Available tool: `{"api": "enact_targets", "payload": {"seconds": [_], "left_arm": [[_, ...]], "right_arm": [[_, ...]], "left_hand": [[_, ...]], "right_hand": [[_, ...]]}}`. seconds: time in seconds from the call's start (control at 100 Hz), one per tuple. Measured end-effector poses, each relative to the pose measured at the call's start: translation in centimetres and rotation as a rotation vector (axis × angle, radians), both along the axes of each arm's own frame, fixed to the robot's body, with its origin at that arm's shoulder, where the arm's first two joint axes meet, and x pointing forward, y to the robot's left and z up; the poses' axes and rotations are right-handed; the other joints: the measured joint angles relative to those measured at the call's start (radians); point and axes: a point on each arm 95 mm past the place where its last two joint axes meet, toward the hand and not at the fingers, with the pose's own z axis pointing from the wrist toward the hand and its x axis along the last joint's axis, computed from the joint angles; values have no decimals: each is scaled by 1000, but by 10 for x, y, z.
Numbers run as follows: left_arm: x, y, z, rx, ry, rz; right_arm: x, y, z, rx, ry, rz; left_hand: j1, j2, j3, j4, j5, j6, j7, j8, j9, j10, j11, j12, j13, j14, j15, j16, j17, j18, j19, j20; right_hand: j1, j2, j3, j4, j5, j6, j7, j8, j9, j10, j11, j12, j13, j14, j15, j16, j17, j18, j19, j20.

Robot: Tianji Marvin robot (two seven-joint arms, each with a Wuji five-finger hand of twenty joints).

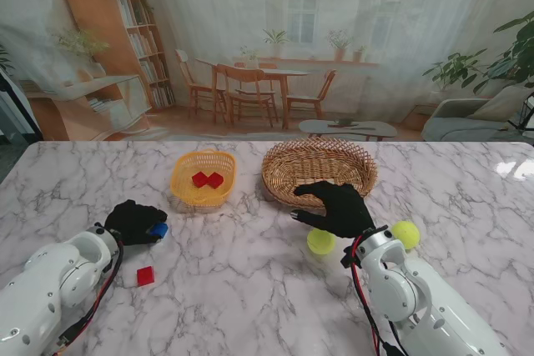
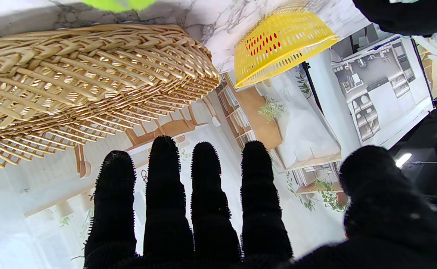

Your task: Sort the blocks and the balls into two baskets

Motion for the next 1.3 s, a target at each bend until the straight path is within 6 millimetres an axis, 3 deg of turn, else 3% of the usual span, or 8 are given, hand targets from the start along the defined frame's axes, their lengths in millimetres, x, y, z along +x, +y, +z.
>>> {"api": "enact_targets", "payload": {"seconds": [0.28,0.32,0.44,0.63,0.77,1.07,1.3], "left_arm": [[0,0,0,16,-8,-8],[-1,0,0,16,-8,-9],[-2,0,-1,14,-2,-6],[-2,-1,0,-10,17,21],[-3,-1,0,-14,18,23],[-7,1,6,-33,17,30],[-8,3,24,-54,-25,16]], "right_arm": [[0,0,0,-1,4,-2],[0,0,0,-2,5,-3],[0,0,-1,-3,6,-5],[1,0,-1,-6,8,-4],[1,0,-1,-6,9,-4],[1,-1,-1,-5,8,-6],[1,-1,-1,-6,11,-6]], "left_hand": [[6,-2,29,0,-13,-11,71,39,1,-10,24,46,9,-7,27,48,5,0,23,14],[8,-2,29,13,-13,-11,72,39,1,-10,24,46,9,-7,27,49,11,-1,24,14],[19,-2,54,14,-13,-6,73,39,1,-10,48,59,9,-8,40,63,25,-1,24,15],[64,-15,70,19,-24,27,100,94,68,20,47,325,69,-8,104,131,71,1,62,15],[83,-17,47,13,-24,28,116,133,128,33,-4,410,84,-9,138,159,90,2,86,23],[95,-38,21,13,-24,27,161,144,211,32,-30,447,137,-7,169,174,121,14,124,26],[95,-38,20,13,-24,26,165,144,227,32,-52,451,137,-7,169,174,122,14,125,26]], "right_hand": [[0,0,-3,0,0,0,0,0,0,0,0,0,0,0,0,0,-1,0,0,0],[0,0,-3,0,0,0,0,0,0,0,0,0,0,0,0,0,-1,0,0,0],[0,0,-3,0,0,0,0,0,0,0,0,0,0,0,0,0,-1,0,0,0],[0,0,-11,0,0,0,0,0,0,0,0,0,0,0,0,0,-1,0,0,0],[0,0,-13,0,0,0,0,0,0,0,0,0,0,0,0,0,-2,0,0,0],[0,0,-13,0,0,0,0,0,0,0,0,0,0,0,0,0,-2,0,0,0],[0,0,-13,0,0,0,0,0,0,0,0,0,0,0,0,0,-2,0,0,0]]}}
